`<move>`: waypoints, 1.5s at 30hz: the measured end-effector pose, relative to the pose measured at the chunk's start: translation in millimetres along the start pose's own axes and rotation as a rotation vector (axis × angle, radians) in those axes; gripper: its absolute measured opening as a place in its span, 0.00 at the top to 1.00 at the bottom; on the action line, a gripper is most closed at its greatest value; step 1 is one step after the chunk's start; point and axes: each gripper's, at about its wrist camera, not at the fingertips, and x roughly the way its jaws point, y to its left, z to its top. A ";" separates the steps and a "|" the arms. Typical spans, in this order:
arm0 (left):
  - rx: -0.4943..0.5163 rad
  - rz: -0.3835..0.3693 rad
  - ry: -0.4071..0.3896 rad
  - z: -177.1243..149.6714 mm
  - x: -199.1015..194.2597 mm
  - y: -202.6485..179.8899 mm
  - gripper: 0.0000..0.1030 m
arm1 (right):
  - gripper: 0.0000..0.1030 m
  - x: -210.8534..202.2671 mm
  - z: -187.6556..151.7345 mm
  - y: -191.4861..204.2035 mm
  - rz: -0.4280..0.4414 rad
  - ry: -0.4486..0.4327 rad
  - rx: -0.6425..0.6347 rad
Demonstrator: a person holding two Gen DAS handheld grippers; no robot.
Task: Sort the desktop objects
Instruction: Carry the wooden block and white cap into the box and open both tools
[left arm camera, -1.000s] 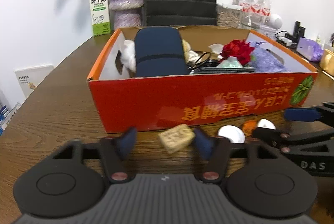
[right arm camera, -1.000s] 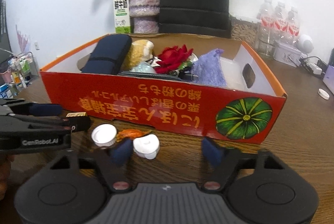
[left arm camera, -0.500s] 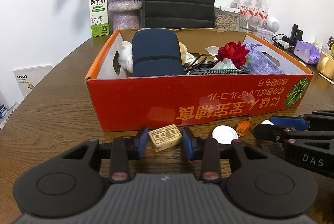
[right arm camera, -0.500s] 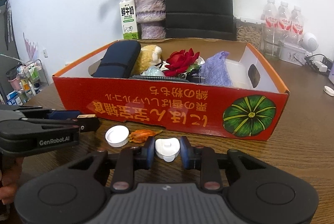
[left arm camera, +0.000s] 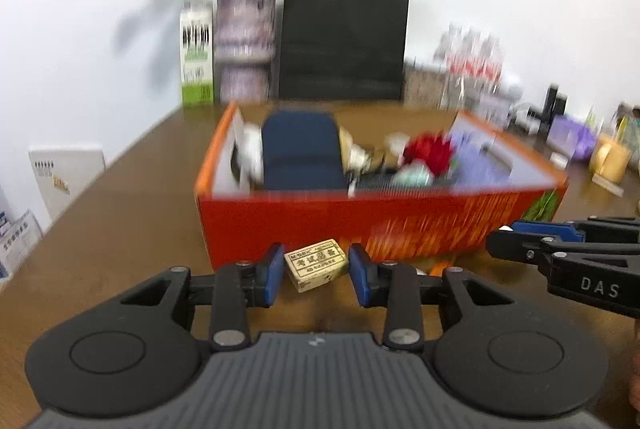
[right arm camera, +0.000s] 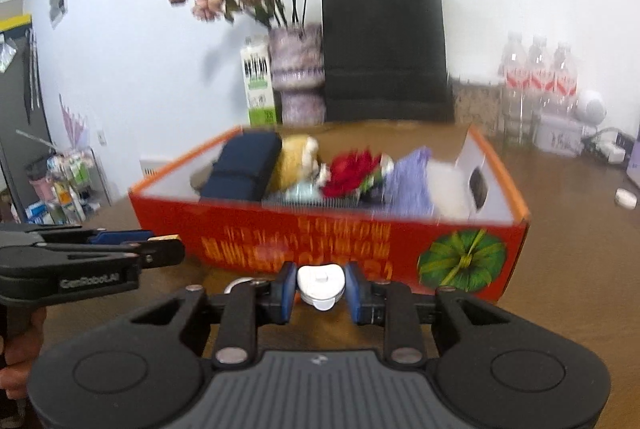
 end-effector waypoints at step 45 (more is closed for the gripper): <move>0.089 0.092 -0.200 61.8 95.7 -52.4 0.49 | 0.35 74.2 67.1 -51.9 -0.104 -0.150 0.054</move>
